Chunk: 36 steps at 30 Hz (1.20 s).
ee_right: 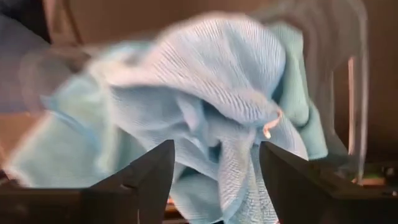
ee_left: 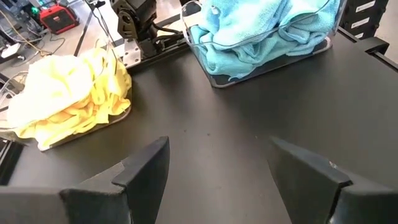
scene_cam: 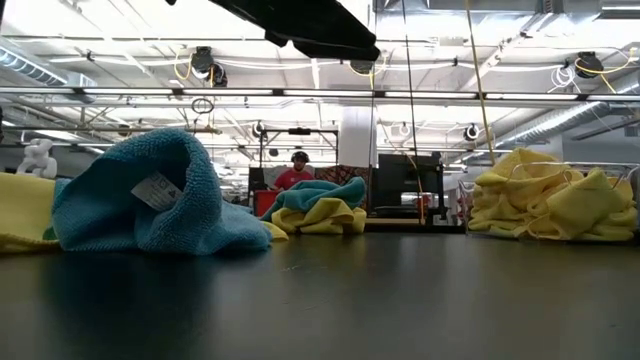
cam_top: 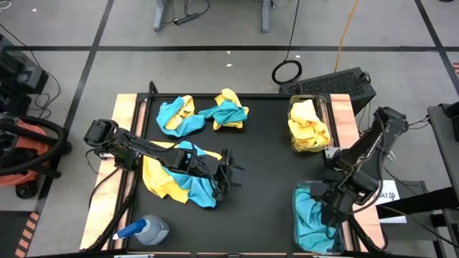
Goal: Sort microfiber towel by color & place in baskets
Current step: Put the blue towel into the bottom transparent bin
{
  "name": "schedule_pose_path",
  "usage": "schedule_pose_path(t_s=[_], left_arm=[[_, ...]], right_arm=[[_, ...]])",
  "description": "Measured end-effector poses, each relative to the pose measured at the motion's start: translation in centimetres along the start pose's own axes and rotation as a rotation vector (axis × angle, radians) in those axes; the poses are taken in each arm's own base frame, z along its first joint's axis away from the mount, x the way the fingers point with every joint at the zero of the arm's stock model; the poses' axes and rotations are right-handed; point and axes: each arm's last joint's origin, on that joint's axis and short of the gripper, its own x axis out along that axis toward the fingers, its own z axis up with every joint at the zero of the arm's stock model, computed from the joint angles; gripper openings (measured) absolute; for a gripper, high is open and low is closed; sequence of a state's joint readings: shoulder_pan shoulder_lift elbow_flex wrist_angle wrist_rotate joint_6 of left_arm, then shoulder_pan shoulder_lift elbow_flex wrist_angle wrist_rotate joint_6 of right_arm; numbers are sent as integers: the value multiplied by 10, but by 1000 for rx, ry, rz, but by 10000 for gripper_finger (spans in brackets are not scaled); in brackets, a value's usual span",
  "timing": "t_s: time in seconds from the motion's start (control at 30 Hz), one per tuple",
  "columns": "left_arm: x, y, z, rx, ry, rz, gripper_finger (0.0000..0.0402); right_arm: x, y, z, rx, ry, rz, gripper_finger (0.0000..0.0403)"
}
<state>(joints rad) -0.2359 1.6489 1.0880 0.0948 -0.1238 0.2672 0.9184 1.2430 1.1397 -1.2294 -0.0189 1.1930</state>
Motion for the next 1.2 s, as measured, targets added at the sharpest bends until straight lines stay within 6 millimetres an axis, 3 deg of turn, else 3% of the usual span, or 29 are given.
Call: schedule_pose_path(t_s=[0.23,0.47,0.7,0.9,1.2], left_arm=[[0,0,-1,2,14,-4,271],[0,-2,-9,13,96,-26,271],[-5,-7,-30,39,309,-84,271],[-15,-13,-50,-3,536,-168,271],[-30,-24,-65,-159,756,-327,271]], right_arm=[[-29,8,10,-85,-242,9,196],[-33,13,19,-191,-484,-47,170],[-37,17,31,-286,-666,-111,165],[-34,24,47,-426,-788,-242,164],[-11,29,84,-500,-755,-371,164]])
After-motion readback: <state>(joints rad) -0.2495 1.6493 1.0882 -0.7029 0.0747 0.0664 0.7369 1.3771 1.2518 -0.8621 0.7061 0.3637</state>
